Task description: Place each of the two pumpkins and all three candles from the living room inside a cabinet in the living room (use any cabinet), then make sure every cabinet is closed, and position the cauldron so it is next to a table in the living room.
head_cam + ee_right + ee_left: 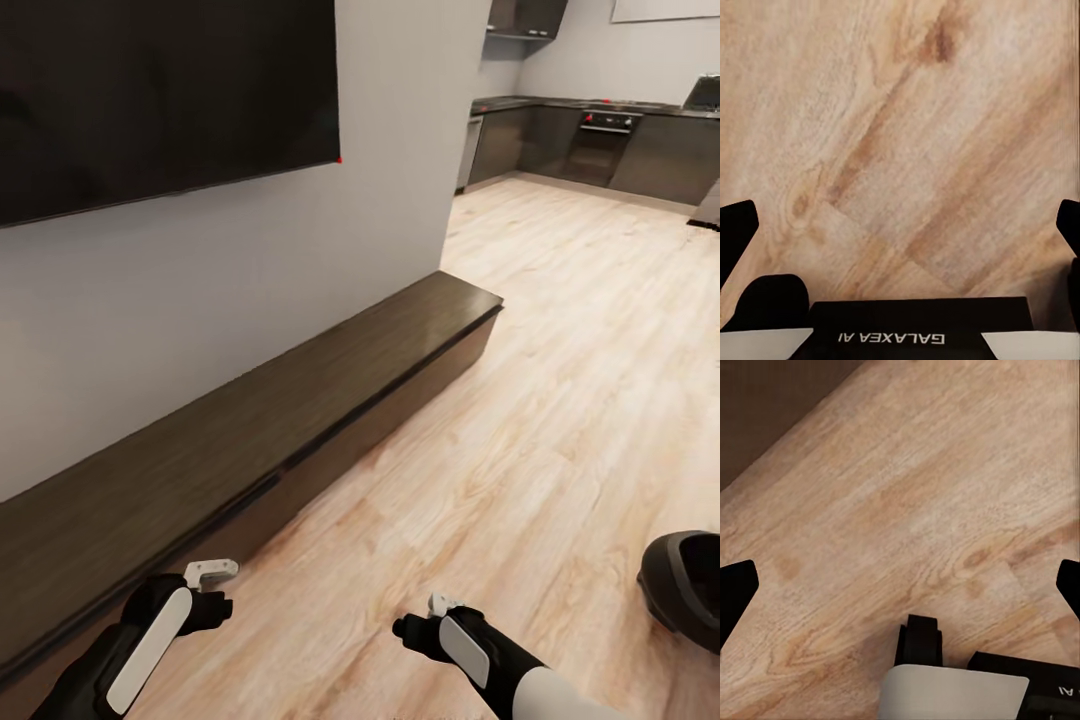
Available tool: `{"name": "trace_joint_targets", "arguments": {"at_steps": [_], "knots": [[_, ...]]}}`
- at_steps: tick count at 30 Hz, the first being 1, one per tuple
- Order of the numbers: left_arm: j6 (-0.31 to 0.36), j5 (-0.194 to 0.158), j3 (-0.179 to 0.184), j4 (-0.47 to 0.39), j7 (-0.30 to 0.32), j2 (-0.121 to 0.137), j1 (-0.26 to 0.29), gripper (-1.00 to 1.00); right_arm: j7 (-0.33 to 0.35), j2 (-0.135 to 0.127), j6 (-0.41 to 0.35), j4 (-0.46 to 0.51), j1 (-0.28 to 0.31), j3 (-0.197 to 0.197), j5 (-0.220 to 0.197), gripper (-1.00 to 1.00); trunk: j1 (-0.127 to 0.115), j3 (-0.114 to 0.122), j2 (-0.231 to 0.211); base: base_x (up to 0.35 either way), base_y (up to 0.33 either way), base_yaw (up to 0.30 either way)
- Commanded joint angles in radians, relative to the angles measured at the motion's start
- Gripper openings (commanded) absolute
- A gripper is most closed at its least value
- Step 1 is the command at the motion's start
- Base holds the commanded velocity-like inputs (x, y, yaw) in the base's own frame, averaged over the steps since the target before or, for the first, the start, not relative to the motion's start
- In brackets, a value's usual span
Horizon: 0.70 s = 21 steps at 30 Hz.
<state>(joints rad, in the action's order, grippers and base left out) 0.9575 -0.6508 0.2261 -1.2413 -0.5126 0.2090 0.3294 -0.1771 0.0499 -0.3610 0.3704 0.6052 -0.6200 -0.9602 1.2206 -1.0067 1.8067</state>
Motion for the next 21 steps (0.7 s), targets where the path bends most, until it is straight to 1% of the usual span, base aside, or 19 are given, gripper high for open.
{"name": "trace_joint_targets", "arguments": {"at_steps": [1,5,7,10,12,17,21], "knots": [[0.001,-0.01,0.002,-0.001,-0.01,0.001,0.0,1.0,-0.008,-0.001,-0.001,0.001,0.001,-0.008,-0.01,1.0,0.0,-0.002,0.0,0.0,0.0,-0.241],[0.001,-0.01,0.004,-0.001,-0.01,0.001,0.0,1.0,-0.009,-0.001,-0.001,0.001,0.001,-0.007,-0.011,1.0,0.0,-0.005,0.0,0.0,0.0,-0.241],[-0.01,0.0,0.015,0.01,0.001,-0.01,0.012,1.0,0.002,-0.013,0.01,-0.001,0.005,-0.011,0.0,1.0,0.0,-0.005,0.0,0.0,0.0,0.0],[-0.028,-0.003,0.018,0.027,0.018,-0.027,0.029,1.0,0.019,-0.015,0.027,-0.002,0.005,-0.01,-0.002,1.0,0.0,-0.005,0.0,0.0,0.0,0.0],[-0.04,-0.015,0.007,0.026,0.029,-0.039,0.036,1.0,0.017,-0.007,0.027,-0.003,0.006,-0.007,-0.005,1.0,-0.004,-0.002,-0.007,0.0,0.0,0.0],[-0.012,-0.045,-0.02,-0.002,0.001,-0.067,0.038,1.0,-0.011,0.0,0.024,-0.006,0.007,-0.005,-0.006,1.0,-0.019,0.01,-0.035,0.0,0.0,0.0],[0.009,-0.07,-0.02,-0.024,-0.021,-0.089,0.038,1.0,-0.03,-0.003,0.024,-0.006,0.007,-0.004,-0.007,1.0,-0.035,0.023,-0.063,0.0,0.0,0.0]]}}
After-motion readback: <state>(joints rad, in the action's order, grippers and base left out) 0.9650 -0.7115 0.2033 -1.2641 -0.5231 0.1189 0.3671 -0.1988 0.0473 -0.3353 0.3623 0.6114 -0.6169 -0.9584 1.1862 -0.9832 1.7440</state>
